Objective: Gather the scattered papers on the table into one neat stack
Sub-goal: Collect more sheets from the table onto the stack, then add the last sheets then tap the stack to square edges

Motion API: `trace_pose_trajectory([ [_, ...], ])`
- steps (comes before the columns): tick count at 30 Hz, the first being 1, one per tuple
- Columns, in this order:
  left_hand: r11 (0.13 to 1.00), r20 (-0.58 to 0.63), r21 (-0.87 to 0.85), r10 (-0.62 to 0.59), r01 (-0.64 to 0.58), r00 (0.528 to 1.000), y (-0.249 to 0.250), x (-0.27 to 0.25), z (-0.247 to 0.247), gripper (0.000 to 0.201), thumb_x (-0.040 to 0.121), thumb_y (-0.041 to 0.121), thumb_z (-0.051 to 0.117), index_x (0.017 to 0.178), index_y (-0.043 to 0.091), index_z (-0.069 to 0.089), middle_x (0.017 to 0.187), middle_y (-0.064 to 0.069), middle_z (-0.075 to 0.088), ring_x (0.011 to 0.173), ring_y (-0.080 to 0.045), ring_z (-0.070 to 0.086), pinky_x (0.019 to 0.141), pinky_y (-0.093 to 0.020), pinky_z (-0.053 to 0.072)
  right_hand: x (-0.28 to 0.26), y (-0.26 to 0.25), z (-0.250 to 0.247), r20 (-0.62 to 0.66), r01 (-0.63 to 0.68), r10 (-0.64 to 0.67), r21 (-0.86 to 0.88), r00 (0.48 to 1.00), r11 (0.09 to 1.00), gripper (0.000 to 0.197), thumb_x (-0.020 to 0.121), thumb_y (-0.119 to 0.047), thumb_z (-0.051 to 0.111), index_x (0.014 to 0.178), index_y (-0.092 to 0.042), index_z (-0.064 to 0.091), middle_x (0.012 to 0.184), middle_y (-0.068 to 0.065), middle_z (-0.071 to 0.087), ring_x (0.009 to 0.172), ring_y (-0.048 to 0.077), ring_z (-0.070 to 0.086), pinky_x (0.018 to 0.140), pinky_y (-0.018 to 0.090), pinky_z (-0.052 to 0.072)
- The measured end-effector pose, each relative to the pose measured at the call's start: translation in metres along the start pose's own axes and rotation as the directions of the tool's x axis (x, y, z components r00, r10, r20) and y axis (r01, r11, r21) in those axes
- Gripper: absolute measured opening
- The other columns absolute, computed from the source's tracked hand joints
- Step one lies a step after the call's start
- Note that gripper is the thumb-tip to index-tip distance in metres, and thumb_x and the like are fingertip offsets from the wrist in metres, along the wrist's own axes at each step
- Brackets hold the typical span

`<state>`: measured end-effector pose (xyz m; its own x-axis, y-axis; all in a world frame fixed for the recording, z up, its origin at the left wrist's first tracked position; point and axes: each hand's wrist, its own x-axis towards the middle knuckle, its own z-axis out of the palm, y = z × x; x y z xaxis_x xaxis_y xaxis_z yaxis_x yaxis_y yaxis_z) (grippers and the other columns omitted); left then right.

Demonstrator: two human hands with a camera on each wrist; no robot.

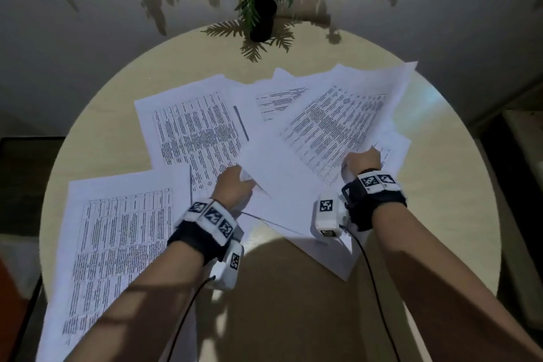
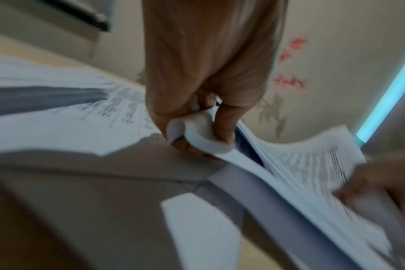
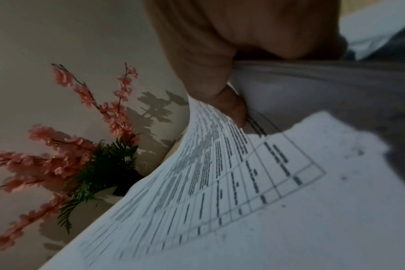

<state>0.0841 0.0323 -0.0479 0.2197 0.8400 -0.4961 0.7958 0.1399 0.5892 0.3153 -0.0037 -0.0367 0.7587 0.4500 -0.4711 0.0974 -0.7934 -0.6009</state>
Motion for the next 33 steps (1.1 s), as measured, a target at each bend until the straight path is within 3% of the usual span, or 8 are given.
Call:
trace_pose_trajectory([
  [3,0.995,0.052,-0.084,-0.046,0.050,0.998,-0.026,-0.007,-0.013,0.017,0.091,0.012,0.055,0.103,0.003,0.063,0.098,-0.009,0.060,0.092,-0.022,0.054,0.078,-0.024,0.037,0.003,0.015,-0.019,0.078,0.037,-0.027,-0.126,0.997,0.991,0.003,0.087,0.001,0.049,0.087,-0.003,0.047,0.063,0.007,0.042,0.071,0.026,0.048,0.066,0.026,0.038],
  [6,0.989,0.158,-0.067,-0.122,0.134,0.980,-0.046,-0.012,-0.032,0.008,0.090,0.006,0.054,0.096,0.007,0.059,0.095,-0.009,0.057,0.089,-0.020,0.051,0.077,-0.028,0.036,0.001,0.033,-0.039,0.235,0.114,-0.050,-0.267,0.971,0.957,0.030,0.084,0.007,0.048,0.058,-0.005,0.039,0.053,0.007,0.040,0.047,0.020,0.039,0.042,0.022,0.031],
  [12,0.925,0.072,-0.336,-0.163,0.178,0.984,-0.041,0.006,-0.068,0.007,0.093,0.010,0.050,0.093,0.008,0.057,0.105,-0.018,0.059,0.089,-0.029,0.057,0.074,-0.031,0.039,-0.007,0.054,-0.052,0.381,0.217,-0.084,-0.324,0.921,0.921,0.017,0.083,-0.001,0.054,0.070,-0.006,0.045,0.056,0.010,0.045,0.048,0.018,0.044,0.048,0.022,0.037],
  [14,0.910,0.061,-0.380,-0.154,0.165,0.986,-0.028,0.012,-0.071,0.028,0.098,0.028,0.041,0.107,0.006,0.055,0.112,-0.011,0.054,0.097,-0.023,0.053,0.079,-0.030,0.038,-0.008,0.059,-0.048,0.329,0.214,-0.127,-0.244,0.936,0.946,0.009,0.080,-0.003,0.059,0.082,-0.004,0.050,0.067,0.013,0.052,0.058,0.022,0.050,0.055,0.027,0.044],
  [17,0.967,-0.090,-0.243,-0.095,0.071,0.991,-0.020,0.032,-0.075,0.074,0.092,0.059,0.028,0.134,0.000,0.043,0.140,-0.019,0.047,0.128,-0.034,0.046,0.105,-0.044,0.036,-0.008,0.072,-0.048,0.016,0.108,-0.107,-0.089,0.994,0.990,0.049,0.073,-0.021,0.070,0.115,-0.007,0.051,0.111,0.016,0.054,0.101,0.029,0.054,0.090,0.044,0.048],
  [20,1.000,-0.152,-0.027,-0.006,0.001,0.988,-0.016,0.039,-0.074,0.065,0.092,0.053,0.035,0.143,0.013,0.031,0.149,-0.017,0.037,0.133,-0.036,0.041,0.110,-0.048,0.034,-0.015,0.083,-0.056,-0.217,-0.183,0.159,-0.097,0.963,0.978,0.077,0.070,-0.038,0.073,0.127,0.003,0.041,0.138,0.022,0.033,0.129,0.039,0.030,0.106,0.055,0.033],
  [27,0.966,0.024,0.252,0.044,-0.049,0.999,0.001,0.017,-0.040,0.021,0.093,0.012,0.044,0.093,-0.007,0.053,0.103,-0.026,0.052,0.089,-0.033,0.055,0.069,-0.033,0.040,-0.037,0.079,-0.026,-0.087,-0.181,0.176,-0.054,0.980,0.982,0.075,0.073,-0.041,0.068,0.126,0.005,0.040,0.135,0.021,0.034,0.125,0.038,0.035,0.102,0.048,0.038],
  [33,0.998,0.383,0.057,-0.031,0.010,0.923,-0.019,-0.036,-0.008,0.040,0.085,0.017,0.060,0.049,0.013,0.042,0.031,0.008,0.039,0.029,-0.009,0.036,0.043,-0.017,0.028,-0.046,0.075,-0.021,0.083,-0.026,0.016,0.125,0.996,0.992,0.006,0.086,-0.007,0.054,0.083,-0.005,0.049,0.076,0.007,0.050,0.071,0.024,0.044,0.065,0.026,0.037],
])
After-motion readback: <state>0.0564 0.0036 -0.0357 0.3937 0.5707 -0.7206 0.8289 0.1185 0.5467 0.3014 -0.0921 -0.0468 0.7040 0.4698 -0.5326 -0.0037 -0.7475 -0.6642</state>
